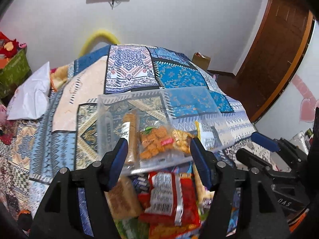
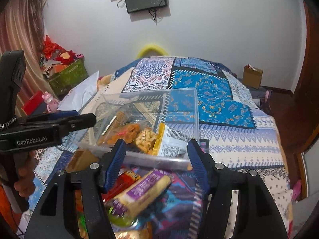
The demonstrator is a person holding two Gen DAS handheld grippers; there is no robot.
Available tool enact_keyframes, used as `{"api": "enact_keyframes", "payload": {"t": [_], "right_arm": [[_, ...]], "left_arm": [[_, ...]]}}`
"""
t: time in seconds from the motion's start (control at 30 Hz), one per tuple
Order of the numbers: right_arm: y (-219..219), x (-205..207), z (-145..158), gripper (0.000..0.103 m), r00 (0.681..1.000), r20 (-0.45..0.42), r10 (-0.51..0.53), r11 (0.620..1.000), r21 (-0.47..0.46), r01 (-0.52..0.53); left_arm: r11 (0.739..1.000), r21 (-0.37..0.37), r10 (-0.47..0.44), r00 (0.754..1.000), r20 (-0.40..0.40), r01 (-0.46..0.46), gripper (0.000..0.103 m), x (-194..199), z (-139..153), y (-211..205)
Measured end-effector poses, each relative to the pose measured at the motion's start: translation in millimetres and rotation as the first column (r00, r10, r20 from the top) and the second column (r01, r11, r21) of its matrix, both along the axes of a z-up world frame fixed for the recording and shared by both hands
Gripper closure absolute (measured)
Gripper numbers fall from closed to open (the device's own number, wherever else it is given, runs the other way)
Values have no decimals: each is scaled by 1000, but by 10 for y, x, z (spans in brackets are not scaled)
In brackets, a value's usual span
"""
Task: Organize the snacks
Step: 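Grasp the clear cookie bag with the left tool while the right tool grasps the orange-labelled cake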
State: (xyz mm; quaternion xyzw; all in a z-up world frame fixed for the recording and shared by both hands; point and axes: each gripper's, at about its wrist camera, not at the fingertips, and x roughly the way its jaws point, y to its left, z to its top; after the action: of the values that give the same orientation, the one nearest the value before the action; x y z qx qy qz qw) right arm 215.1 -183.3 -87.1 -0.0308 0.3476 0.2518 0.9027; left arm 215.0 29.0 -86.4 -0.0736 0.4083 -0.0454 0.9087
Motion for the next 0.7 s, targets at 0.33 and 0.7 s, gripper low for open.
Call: {"api": "enact_keyframes", "payload": {"t": [0.33, 0.7], "right_arm": [[-54, -499, -59, 41, 1000, -22, 11, 1000, -11, -12], [-87, -858, -605, 41, 984, -175, -6, 1000, -27, 1]], "left_arm": [[998, 59, -16, 1000, -23, 17, 39, -697, -6, 62], [999, 43, 1, 995, -100, 4, 39, -1242, -407, 147]]}}
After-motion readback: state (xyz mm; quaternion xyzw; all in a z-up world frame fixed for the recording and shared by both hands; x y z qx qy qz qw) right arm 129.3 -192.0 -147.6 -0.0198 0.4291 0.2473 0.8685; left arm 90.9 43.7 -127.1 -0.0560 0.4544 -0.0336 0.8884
